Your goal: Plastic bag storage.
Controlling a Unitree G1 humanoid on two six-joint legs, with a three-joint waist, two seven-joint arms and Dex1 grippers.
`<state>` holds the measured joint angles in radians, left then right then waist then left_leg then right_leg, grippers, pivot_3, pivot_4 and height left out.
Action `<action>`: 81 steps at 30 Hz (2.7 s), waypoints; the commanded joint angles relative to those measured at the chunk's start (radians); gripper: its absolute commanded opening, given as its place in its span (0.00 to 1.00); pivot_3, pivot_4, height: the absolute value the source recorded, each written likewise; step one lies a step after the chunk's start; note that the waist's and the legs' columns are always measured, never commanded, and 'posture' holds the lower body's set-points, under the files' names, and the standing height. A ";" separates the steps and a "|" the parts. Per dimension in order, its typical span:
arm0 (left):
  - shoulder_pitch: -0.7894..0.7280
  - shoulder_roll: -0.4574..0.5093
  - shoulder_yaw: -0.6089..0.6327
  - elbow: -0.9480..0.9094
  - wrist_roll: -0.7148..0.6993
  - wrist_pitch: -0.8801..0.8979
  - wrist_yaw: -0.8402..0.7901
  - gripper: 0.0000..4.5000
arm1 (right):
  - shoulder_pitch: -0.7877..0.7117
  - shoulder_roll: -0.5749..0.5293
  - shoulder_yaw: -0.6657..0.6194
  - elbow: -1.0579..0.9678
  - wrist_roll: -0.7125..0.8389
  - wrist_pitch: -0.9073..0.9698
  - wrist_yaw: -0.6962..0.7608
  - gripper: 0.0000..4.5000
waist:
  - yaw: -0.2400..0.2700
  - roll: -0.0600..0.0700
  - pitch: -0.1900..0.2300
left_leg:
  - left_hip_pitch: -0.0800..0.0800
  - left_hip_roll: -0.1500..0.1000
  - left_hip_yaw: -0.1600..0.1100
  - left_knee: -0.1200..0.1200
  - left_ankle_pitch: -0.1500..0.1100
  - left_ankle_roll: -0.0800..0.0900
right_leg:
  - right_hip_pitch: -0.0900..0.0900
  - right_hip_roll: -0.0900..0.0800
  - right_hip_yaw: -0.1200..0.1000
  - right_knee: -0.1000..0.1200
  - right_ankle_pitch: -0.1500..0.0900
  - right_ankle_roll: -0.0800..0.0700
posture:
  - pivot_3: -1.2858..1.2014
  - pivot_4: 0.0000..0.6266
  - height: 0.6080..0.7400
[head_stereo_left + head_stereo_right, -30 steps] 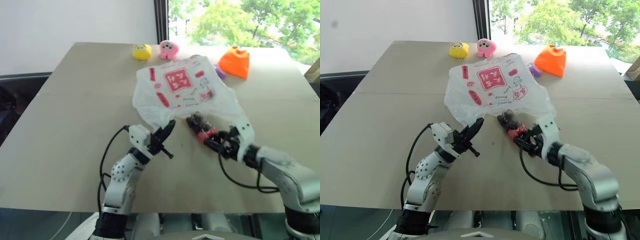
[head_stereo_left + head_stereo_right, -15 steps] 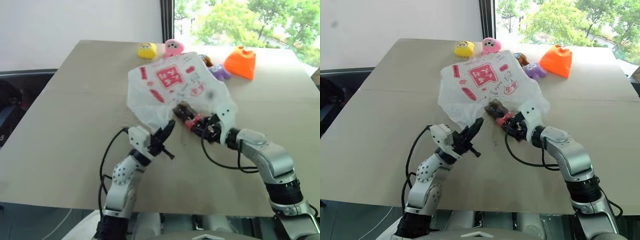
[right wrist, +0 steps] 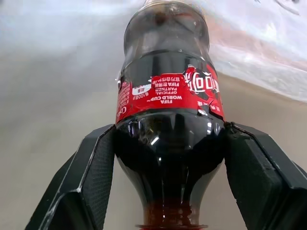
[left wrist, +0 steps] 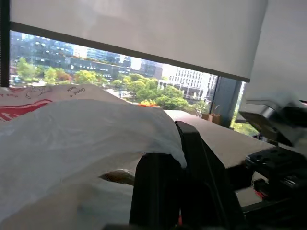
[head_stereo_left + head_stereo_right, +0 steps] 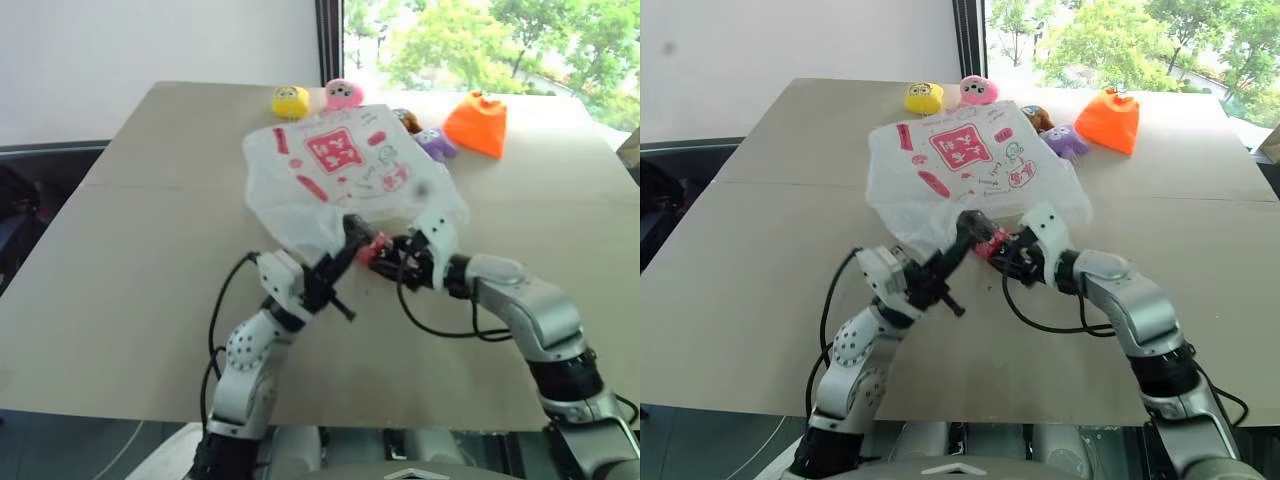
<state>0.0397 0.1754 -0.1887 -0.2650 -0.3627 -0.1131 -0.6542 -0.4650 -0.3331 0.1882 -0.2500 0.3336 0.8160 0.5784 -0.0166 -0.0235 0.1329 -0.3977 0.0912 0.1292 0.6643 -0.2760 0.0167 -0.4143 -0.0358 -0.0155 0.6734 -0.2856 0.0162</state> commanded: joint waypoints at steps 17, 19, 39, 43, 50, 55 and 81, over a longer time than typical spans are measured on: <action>0.062 0.038 0.029 -0.055 -0.049 0.027 -0.013 0.00 | -0.370 0.311 -0.275 0.619 -0.089 -0.520 -0.398 0.98 | -0.006 0.005 0.003 | 0.000 0.000 0.004 0.002 0.000 0.000 | -0.001 -0.001 0.000 0.005 0.000 0.000 | 0.52 0.24 1.00; 0.057 0.033 0.036 -0.051 -0.050 0.031 -0.007 0.00 | -0.340 0.311 -0.254 0.587 -0.094 -0.505 -0.375 0.98 | -0.011 0.006 0.003 | 0.001 0.001 0.003 0.002 0.000 0.000 | -0.001 -0.001 0.001 0.005 0.000 0.000 | 0.52 0.24 1.00; -0.030 -0.026 0.156 0.005 -0.096 0.062 0.089 0.00 | -0.372 0.118 -0.237 0.713 -0.204 -0.458 -0.328 0.98 | -0.027 0.006 0.004 | 0.002 0.000 0.004 0.003 0.000 0.000 | -0.001 -0.001 0.002 0.006 0.000 0.000 | 0.52 0.24 1.00; -0.037 -0.034 0.156 0.012 -0.082 0.051 0.089 0.00 | -0.494 0.165 -0.269 0.993 -0.203 -0.547 -0.346 0.98 | -0.024 0.007 0.004 | 0.002 0.001 0.007 0.003 0.000 -0.001 | -0.001 0.000 0.002 0.006 0.000 0.000 | 0.52 0.24 1.00; -0.010 -0.032 0.158 -0.001 -0.049 0.023 0.097 0.00 | -0.661 0.185 -0.317 1.381 -0.215 -0.718 -0.388 0.98 | -0.023 0.007 0.004 | 0.001 0.001 0.010 0.002 0.000 0.000 | -0.001 -0.001 0.002 0.005 0.000 0.000 | 0.52 0.24 1.00; 0.010 -0.030 0.168 -0.015 -0.038 0.014 0.113 0.00 | -0.690 0.181 -0.322 1.472 -0.233 -0.778 -0.405 0.98 | -0.024 0.008 0.004 | 0.001 0.001 0.010 0.003 0.000 -0.001 | -0.001 -0.001 0.002 0.006 0.000 0.000 | 0.52 0.24 1.00; -0.303 -0.064 0.052 0.100 -0.079 0.077 -0.032 0.00 | -0.384 0.038 -0.443 0.794 -0.023 -0.473 -0.169 0.68 | 0.005 0.013 0.008 | -0.003 0.000 0.008 0.002 0.000 -0.001 | -0.001 -0.003 0.001 0.003 0.000 0.001 | 0.52 0.24 1.00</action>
<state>-0.2427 0.1138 -0.1076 -0.1633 -0.4216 -0.0375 -0.6392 -0.8540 -0.2652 -0.2309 0.7192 0.2633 0.2902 0.3908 -0.0120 -0.0106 0.1409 -0.4009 0.0913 0.1377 0.6663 -0.2756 0.0158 -0.4157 -0.0384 -0.0142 0.6764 -0.2861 0.0182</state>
